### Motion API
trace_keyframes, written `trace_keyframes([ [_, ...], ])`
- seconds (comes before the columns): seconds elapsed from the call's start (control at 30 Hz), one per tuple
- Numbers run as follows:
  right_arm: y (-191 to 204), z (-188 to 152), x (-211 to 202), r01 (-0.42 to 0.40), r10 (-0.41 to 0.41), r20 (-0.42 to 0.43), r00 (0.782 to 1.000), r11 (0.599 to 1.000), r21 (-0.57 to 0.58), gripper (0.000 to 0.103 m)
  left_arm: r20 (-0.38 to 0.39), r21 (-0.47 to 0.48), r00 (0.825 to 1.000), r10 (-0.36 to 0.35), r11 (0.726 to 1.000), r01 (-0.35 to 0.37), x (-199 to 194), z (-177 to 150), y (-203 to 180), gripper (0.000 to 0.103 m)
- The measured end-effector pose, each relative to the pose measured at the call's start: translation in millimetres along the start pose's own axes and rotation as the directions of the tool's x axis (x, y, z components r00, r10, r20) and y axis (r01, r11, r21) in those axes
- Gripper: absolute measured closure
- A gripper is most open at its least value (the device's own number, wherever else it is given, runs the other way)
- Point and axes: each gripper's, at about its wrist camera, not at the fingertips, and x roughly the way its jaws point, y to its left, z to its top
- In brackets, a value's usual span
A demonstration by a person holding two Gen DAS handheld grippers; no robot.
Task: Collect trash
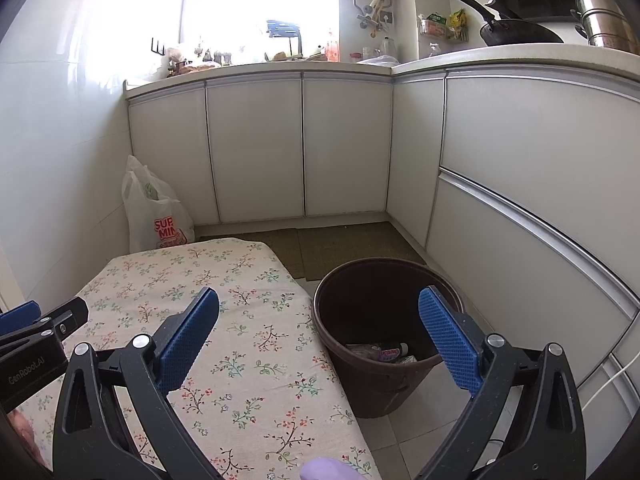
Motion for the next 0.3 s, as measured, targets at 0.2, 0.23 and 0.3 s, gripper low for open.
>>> trace_keyframes([
  [0.2,-0.8,-0.5,0.2,0.003,-0.003,0.002,1.000,1.000,-0.001,0.007,-0.014,0.002,1.000,-0.010,1.000,0.010,-0.3,0.1,-3.0,0.016],
  [0.23,0.0,-0.3,0.5,0.005,-0.005,0.002,1.000,1.000,0.000,0.007,-0.011,0.006,1.000,-0.007,1.000,0.007,-1.1,0.3,-4.0,0.015],
  [0.3,-0.3,-0.9,0.4,0.004,-0.004,0.001,1.000,1.000,-0.002,0.007,0.000,0.017,1.000,0.000,1.000,0.000,-2.6,0.9,-5.5,0.014],
])
